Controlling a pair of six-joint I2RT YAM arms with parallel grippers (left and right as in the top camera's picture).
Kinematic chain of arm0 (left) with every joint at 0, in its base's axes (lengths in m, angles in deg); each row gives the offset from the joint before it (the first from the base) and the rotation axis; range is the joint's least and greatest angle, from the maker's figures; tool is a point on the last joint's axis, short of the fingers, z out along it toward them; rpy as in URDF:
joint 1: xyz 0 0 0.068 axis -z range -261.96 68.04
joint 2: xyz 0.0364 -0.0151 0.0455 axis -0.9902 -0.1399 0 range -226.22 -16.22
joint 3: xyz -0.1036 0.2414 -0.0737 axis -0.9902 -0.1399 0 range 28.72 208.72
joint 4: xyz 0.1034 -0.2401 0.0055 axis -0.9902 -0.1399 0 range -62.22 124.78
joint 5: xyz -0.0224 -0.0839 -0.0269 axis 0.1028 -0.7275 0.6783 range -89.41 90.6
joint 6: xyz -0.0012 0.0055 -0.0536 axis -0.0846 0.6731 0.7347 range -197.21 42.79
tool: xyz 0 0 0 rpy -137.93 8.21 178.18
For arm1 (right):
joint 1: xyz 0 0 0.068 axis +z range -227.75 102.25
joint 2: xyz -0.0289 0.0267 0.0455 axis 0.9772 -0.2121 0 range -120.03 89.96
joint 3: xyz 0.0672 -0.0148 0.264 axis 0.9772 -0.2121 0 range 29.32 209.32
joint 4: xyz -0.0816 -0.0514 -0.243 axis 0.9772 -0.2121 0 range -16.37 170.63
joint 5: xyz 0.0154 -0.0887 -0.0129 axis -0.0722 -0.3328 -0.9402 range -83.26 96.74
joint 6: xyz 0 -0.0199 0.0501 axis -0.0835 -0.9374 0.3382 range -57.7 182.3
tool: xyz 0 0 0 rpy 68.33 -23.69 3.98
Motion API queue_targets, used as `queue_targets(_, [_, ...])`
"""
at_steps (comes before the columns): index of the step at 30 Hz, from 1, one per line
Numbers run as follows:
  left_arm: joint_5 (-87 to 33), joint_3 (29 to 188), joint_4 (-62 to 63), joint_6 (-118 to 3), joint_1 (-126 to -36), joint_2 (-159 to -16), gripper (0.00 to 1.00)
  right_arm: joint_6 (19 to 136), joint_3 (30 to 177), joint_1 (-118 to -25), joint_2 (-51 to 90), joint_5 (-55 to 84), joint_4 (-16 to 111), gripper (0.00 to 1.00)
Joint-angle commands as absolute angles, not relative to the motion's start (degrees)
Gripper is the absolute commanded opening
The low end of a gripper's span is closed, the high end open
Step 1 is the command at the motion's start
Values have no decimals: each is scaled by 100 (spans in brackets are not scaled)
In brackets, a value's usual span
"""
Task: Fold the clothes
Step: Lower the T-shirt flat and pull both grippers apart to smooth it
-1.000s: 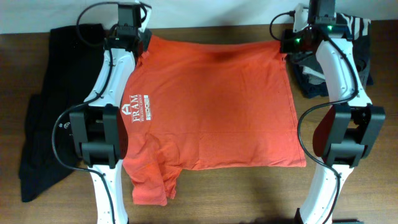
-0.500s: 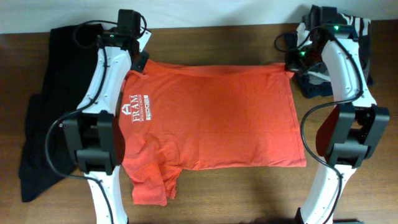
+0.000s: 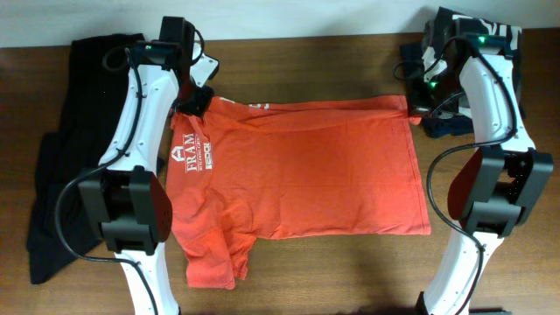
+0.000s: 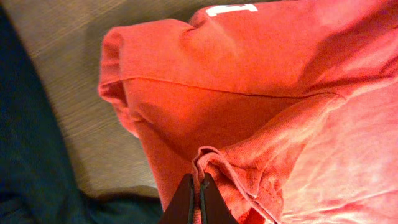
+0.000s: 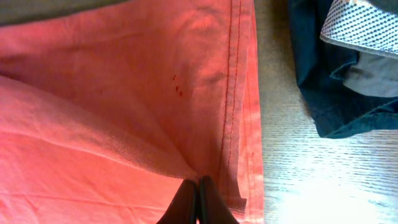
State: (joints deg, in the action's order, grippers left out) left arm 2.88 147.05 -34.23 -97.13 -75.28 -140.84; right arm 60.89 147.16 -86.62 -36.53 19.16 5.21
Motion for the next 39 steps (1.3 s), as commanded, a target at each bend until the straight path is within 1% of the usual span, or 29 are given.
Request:
queue_targets(1, [34, 14438, -3476, -9740, -7548, -14029, 1, 5908, 14707, -8688, -3411, 1739, 431, 4])
queue_targets(7, [34, 13896, -3399, -9740, -7580, -14040, 1, 5908, 14399, -8688, -3415, 1741, 451, 4])
queue_targets(11, [34, 13798, -3384, -9740, -7578, -14040, 3, 5908, 14224, -8688, -3415, 1739, 407, 5])
queue_targets(12, [34, 13798, -3384, -9740, -7578, -14040, 4, 5908, 14205, -8688, -3415, 1735, 372, 10])
queue_targets(14, [34, 13798, -3386, -9737, -7578, -14040, 7, 5910, 14202, -8688, -3415, 1630, 269, 33])
queue_targets(15, [34, 13798, -3390, -9740, -7578, -14040, 12, 5910, 14205, -8690, -3415, 1615, 193, 40])
queue_targets(16, [34, 13798, -3401, -9740, -7578, -14040, 15, 5914, 14205, -8690, -3413, 1617, 162, 41])
queue_targets(20, [37, 13798, -3484, -9742, -7578, -14040, 18, 5940, 14209, -8688, -3413, 1660, 62, 40])
queue_targets(23, [39, 13839, -3681, -9742, -7578, -14036, 26, 5977, 14312, -8690, -3391, 1689, -69, 40])
queue_targets(25, [34, 13968, -3917, -9740, -7578, -14031, 27, 5977, 14487, -8690, -3358, 1765, -225, 40])
queue_targets(28, [32, 14318, -4249, -9549, -7578, -13977, 27, 5977, 14952, -8688, -3299, 1859, -596, 40])
queue_targets(32, [30, 14744, -4387, -9300, -7574, -13636, 29, 5977, 15722, -8688, -3196, 2006, -1226, 40])
queue_targets(35, [28, 14893, -4359, -9071, -7574, -13216, 37, 6034, 16283, -8688, -3059, 2004, -1676, 40])
queue_targets(36, [28, 14904, -4326, -8913, -7574, -13056, 42, 6113, 16379, -8688, -2984, 2004, -1674, 40])
queue_targets(37, [28, 14904, -4308, -8773, -7574, -12897, 50, 6200, 16427, -8688, -2829, 2006, -1671, 40])
queue_targets(38, [23, 14904, -4306, -8645, -7574, -12748, 54, 6253, 16465, -8681, -2683, 2004, -1671, 40])
queue_targets(39, [4, 14904, -4310, -8524, -7574, -12630, 55, 6334, 16465, -8683, -2532, 2004, -1671, 40])
